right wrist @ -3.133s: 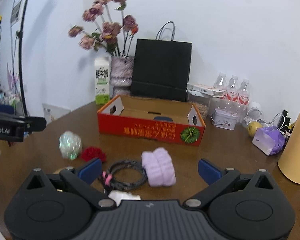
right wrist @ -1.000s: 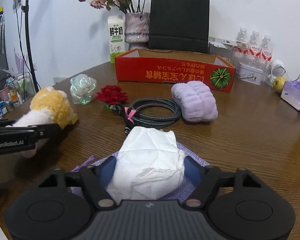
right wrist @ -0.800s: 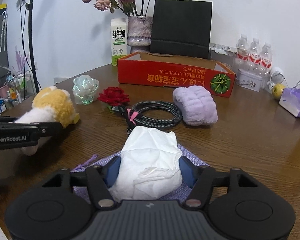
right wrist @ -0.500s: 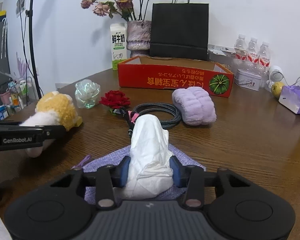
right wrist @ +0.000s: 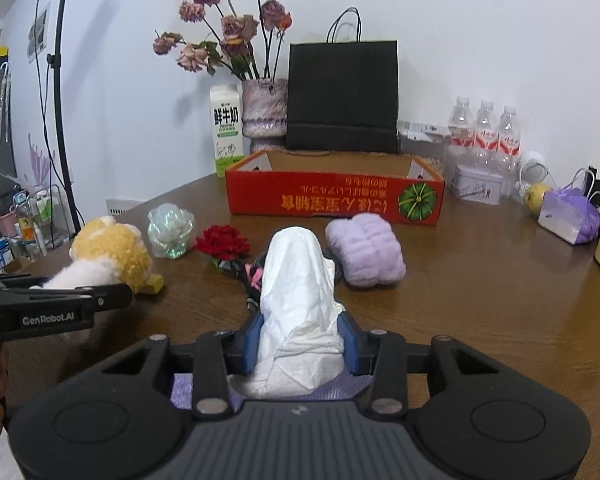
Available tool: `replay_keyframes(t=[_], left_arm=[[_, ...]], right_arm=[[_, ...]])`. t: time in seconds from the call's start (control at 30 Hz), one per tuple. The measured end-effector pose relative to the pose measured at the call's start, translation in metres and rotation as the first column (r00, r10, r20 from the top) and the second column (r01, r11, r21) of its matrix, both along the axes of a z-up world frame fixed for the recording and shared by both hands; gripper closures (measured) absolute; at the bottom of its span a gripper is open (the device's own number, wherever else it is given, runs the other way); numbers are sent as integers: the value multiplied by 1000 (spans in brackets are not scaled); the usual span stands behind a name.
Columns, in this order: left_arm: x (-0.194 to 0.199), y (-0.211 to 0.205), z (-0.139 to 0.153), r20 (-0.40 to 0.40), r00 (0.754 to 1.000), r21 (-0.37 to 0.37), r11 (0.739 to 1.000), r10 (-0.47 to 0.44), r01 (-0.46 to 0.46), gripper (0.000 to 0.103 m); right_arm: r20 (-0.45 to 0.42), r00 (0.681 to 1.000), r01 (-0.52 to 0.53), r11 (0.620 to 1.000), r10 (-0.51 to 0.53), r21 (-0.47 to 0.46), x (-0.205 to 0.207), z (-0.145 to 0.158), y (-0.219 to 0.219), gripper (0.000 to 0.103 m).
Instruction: Organize objects
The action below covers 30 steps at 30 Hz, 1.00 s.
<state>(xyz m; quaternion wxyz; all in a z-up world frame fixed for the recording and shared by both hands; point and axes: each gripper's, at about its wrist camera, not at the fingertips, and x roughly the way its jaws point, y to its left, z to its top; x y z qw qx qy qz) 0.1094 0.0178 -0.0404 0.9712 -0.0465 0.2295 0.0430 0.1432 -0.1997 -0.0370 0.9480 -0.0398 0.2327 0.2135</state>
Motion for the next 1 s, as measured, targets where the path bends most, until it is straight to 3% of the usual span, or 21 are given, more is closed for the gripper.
replay_keyframes(t=[0.57, 1.0], left_arm=[[32, -27, 49, 73, 997, 4, 1000, -25, 25, 51], [80, -35, 70, 84, 996, -1, 1000, -27, 27, 51]], right_arm=[[74, 997, -2, 1000, 2, 6, 19, 30, 0, 64], [95, 995, -2, 1000, 1, 12, 62, 47, 4, 64]])
